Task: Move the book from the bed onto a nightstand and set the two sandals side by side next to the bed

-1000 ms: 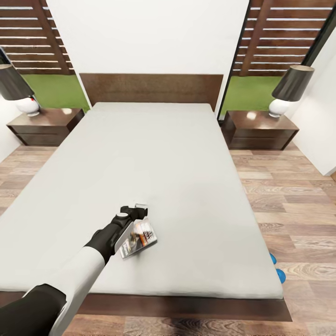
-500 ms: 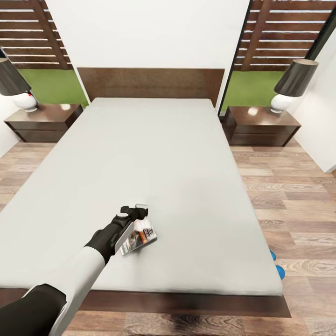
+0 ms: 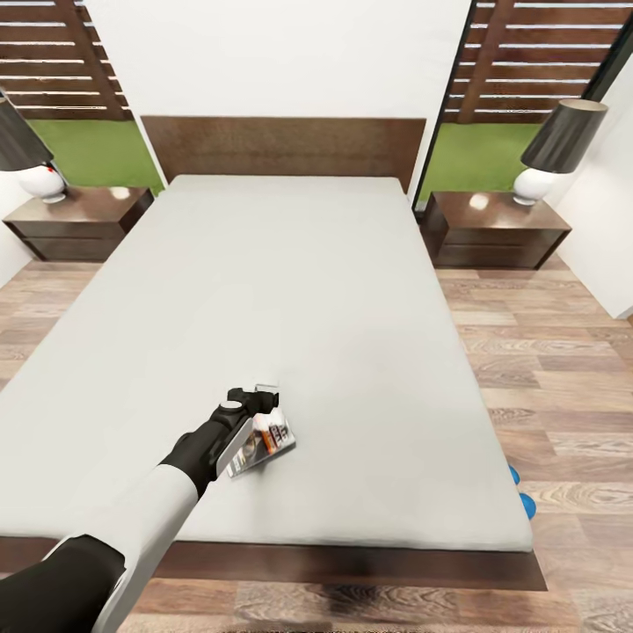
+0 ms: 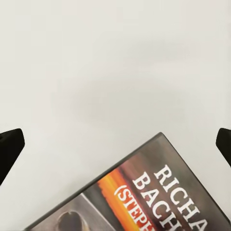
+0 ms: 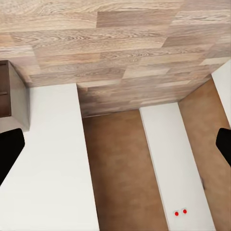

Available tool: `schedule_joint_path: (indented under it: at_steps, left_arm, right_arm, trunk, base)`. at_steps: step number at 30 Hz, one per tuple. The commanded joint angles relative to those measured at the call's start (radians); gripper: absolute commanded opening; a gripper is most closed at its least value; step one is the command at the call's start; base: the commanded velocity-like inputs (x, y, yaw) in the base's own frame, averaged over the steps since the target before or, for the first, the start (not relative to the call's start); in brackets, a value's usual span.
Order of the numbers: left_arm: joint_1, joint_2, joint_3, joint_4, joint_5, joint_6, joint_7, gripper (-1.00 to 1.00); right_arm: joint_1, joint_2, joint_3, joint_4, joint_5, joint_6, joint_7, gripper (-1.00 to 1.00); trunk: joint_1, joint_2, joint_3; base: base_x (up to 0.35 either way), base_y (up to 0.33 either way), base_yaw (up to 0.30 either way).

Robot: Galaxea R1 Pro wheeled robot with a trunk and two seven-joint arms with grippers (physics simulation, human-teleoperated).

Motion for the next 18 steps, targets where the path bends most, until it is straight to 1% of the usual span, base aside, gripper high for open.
schedule_joint_path:
  at_steps: [1, 18]
  left_arm:
    - [-0.001, 0.001, -0.006, -0.002, 0.011, 0.004, 0.009, 1.00]
    - [-0.001, 0.000, -0.006, -0.002, 0.011, 0.004, 0.011, 1.00]
  right_arm:
    - [0.000, 0.000, -0.008, 0.001, 0.010, 0.000, -0.004, 1.00]
    - [0.000, 0.005, -0.008, 0.001, 0.010, 0.000, -0.004, 1.00]
  trunk:
    - [0.000, 0.000, -0.002]
    - [0.000, 0.000, -0.030]
  base:
    - [0.000, 0.000, 0.000]
    - [0.000, 0.000, 0.000]
